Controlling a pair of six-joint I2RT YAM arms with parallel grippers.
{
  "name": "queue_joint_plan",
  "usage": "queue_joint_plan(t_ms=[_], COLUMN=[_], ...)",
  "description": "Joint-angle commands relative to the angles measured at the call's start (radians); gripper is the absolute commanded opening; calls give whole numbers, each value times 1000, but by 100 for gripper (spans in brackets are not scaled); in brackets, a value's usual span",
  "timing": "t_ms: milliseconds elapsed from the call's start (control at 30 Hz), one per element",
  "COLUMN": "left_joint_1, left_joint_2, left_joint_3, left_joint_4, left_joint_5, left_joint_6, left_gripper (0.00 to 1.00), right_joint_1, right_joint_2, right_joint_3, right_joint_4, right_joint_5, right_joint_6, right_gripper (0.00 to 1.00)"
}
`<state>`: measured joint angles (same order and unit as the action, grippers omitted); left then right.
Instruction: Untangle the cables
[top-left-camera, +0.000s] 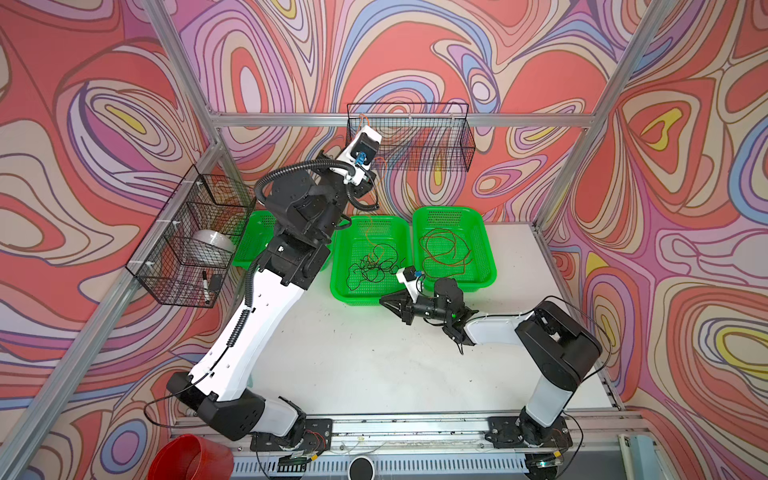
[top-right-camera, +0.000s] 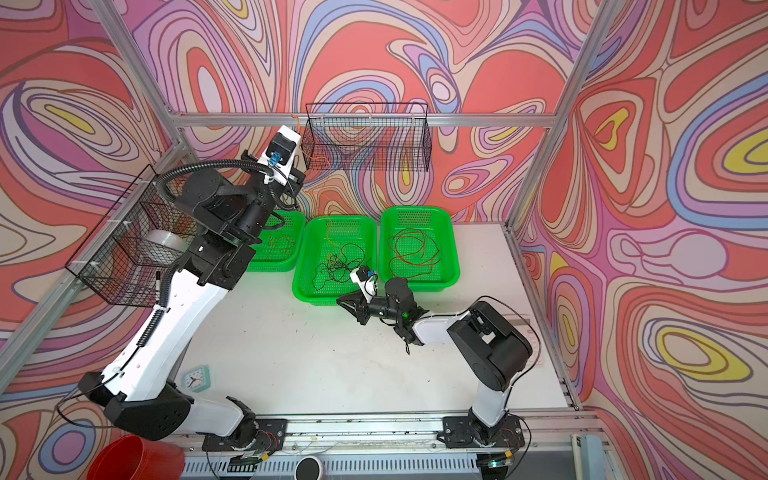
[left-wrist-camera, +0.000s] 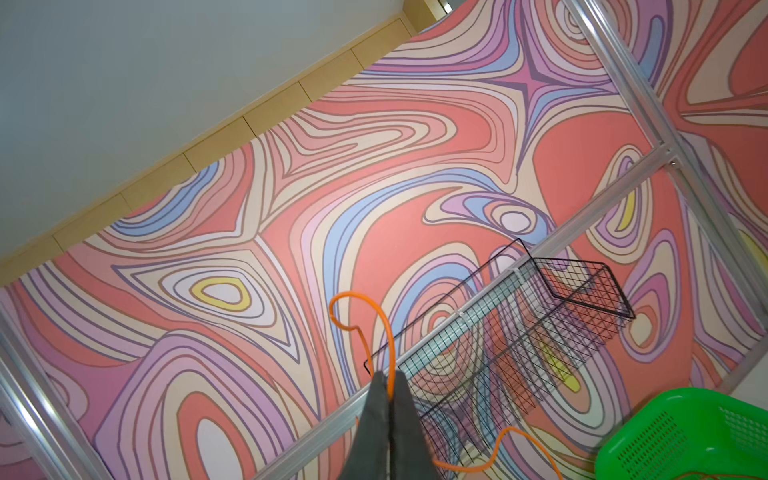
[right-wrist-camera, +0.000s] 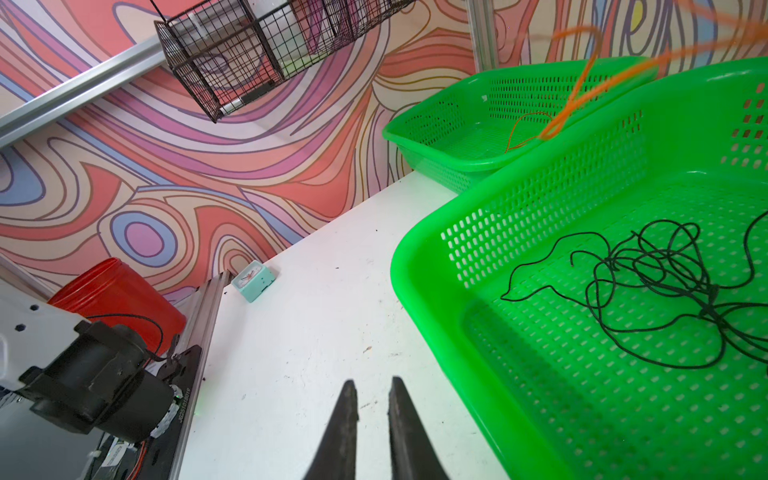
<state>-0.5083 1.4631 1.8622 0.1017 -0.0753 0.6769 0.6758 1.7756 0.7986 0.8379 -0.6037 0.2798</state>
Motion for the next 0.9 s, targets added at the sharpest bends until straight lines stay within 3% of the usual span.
queue_joint_plan(t_ms=[0, 400, 700, 867], left_joint_1=[73, 288, 384, 473], left_joint_2=[48, 236, 368, 396], left_joint_3=[87, 206, 237, 170], left_joint_4=[33, 129, 205, 275], left_joint_5=[2, 16, -34, 83], left_joint_6=[8, -5, 135, 230], left_gripper=[0, 0, 0, 0], right_joint_1=[4, 3, 4, 4], right_joint_2=[11, -181, -293, -326], right_joint_3=[19, -60, -66, -62], right_joint_4=[8, -204, -395, -449], right_joint_5=[-14, 62, 90, 101], right_joint_6=[15, -47, -87, -93], right_gripper=[17, 20, 19, 16])
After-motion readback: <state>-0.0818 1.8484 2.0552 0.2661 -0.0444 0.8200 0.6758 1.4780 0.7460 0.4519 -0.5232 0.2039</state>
